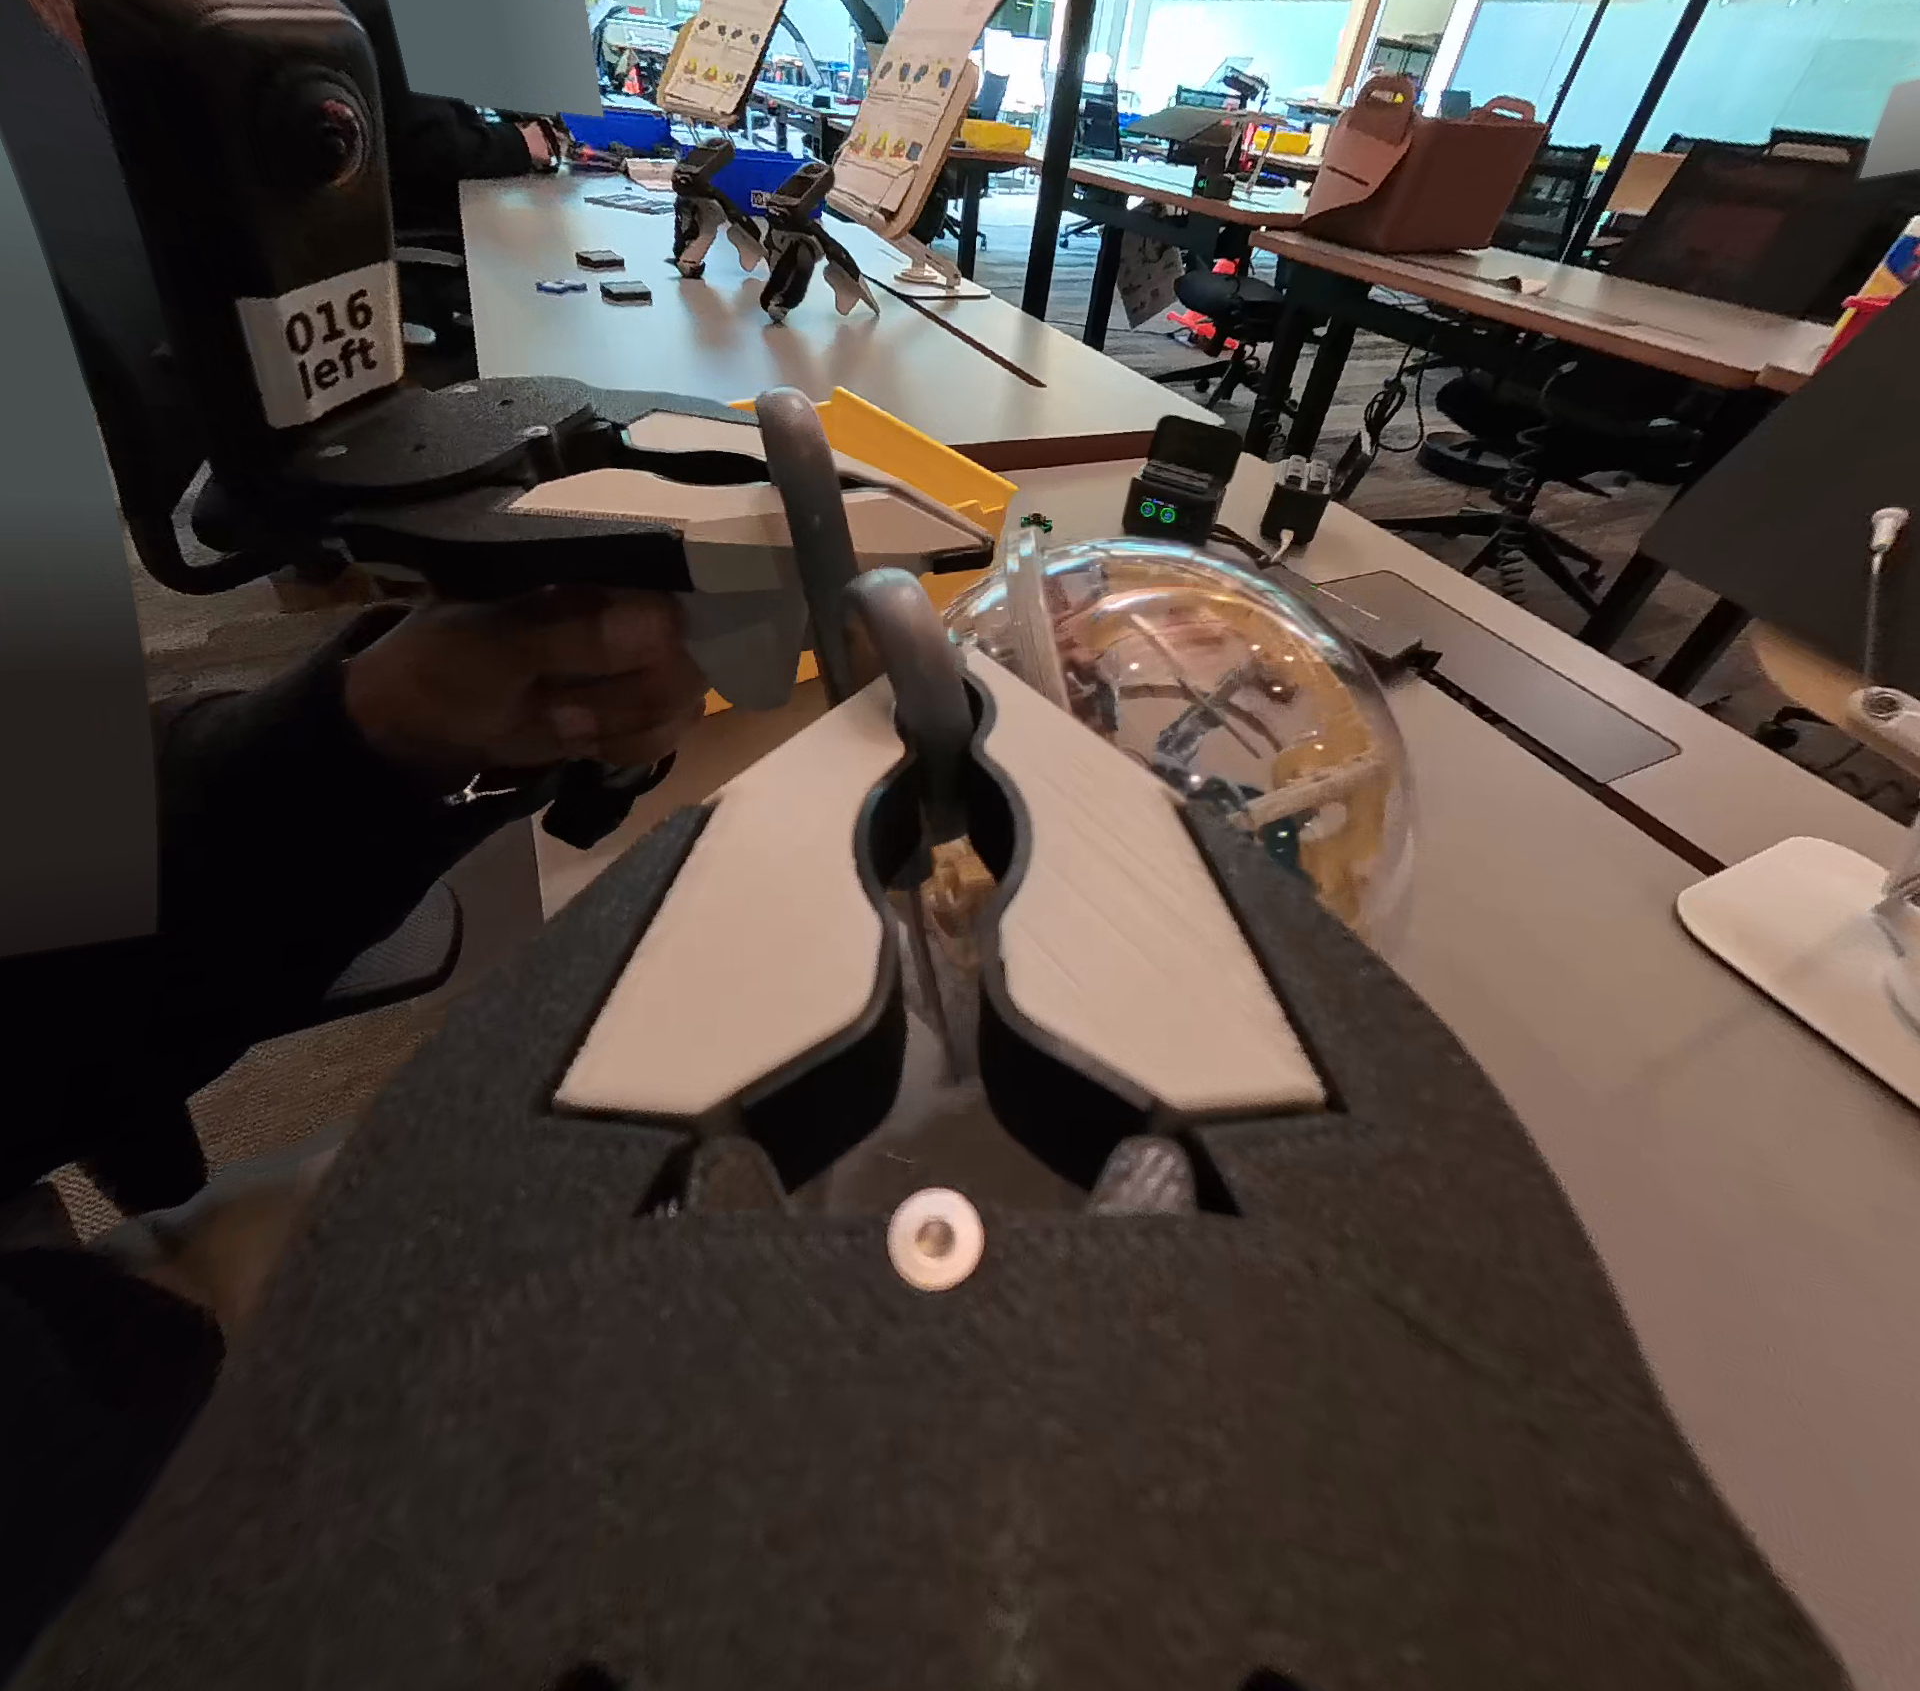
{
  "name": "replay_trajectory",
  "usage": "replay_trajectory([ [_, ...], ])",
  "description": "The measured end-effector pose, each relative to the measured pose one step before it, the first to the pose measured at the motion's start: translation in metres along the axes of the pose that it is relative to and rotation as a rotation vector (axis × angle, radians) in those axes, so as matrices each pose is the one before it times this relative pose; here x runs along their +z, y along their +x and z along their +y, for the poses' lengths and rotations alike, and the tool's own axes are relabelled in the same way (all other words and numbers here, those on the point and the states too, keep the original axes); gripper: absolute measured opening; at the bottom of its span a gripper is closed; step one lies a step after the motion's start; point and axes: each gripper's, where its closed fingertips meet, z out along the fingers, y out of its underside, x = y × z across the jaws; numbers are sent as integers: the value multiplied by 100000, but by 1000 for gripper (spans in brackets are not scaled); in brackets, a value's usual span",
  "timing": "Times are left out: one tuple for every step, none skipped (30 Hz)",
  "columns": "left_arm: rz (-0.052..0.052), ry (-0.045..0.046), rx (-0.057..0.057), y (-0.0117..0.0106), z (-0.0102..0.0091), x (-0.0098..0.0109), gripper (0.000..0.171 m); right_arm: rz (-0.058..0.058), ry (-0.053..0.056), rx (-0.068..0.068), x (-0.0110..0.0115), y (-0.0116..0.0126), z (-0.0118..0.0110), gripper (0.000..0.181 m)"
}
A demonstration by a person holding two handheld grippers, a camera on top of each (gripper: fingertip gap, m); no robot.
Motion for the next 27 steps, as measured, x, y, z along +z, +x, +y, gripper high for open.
replay_trajectory([
  [-41,-447,610,259,-227,-71,0,161,-84,-160,-301,-214,-161,0],
  [384,82,577,303,-267,-106,0,-140,403,-33,-291,-218,-233,0],
  [208,562,405,279,-340,-121,0,13,149,-202,-261,-166,-242,0],
  [-95,186,-140,221,-259,-70,0,287,-125,-556,-225,-110,-282,0],
  [-173,362,-554,169,-270,-72,0,496,104,-822,-201,-106,-372,0],
  [-94,1038,-854,158,-350,-105,0,704,673,-1104,-175,-136,-472,0],
  [272,1113,-1385,156,-361,-134,0,756,935,-1128,-157,-171,-520,0],
  [716,1227,-1454,162,-351,-154,0,677,873,-1114,-142,-185,-470,0],
  [724,1323,-960,148,-350,-165,0,676,811,-1043,-102,-180,-398,0],
  [322,943,-468,80,-273,-145,0,724,756,-830,-44,-124,-288,0],
  [15,252,-343,19,-166,-113,0,580,589,-424,-6,-91,-175,0],
  [-56,-215,-149,-5,-50,-76,0,443,384,214,19,-47,-50,0],
  [-46,-530,-147,-35,22,-46,0,401,386,613,18,-34,20,0],
  [113,-510,-195,-11,42,-26,0,399,562,647,-3,-26,19,0],
  [153,-400,73,29,37,-20,0,395,581,465,-37,-19,47,0],
  [134,-390,233,41,47,-10,0,280,485,423,-65,-19,52,0],
  [210,-250,305,77,59,17,0,216,461,513,-81,5,61,0],
  [201,-124,361,85,52,30,0,177,523,648,-86,17,86,0],
  [200,-122,435,96,63,44,0,63,431,811,-101,21,103,0],
  [245,-159,484,94,79,53,0,135,285,682,-112,40,132,0],
  [271,-331,407,91,106,67,0,173,206,490,-112,52,141,0],
  [235,-240,532,87,102,69,0,125,81,488,-116,37,167,0],
  [142,-312,580,47,134,82,0,137,-172,466,-117,50,223,0],
  [70,-509,360,36,166,107,0,111,-305,488,-129,68,244,0],
  [-155,-558,527,10,183,118,0,-161,-190,790,-144,61,263,0],
  [-103,-478,919,32,188,117,0,-204,-93,1232,-162,78,284,0],
  [35,-218,1147,62,166,114,0,-191,-179,1547,-177,125,329,0],
])
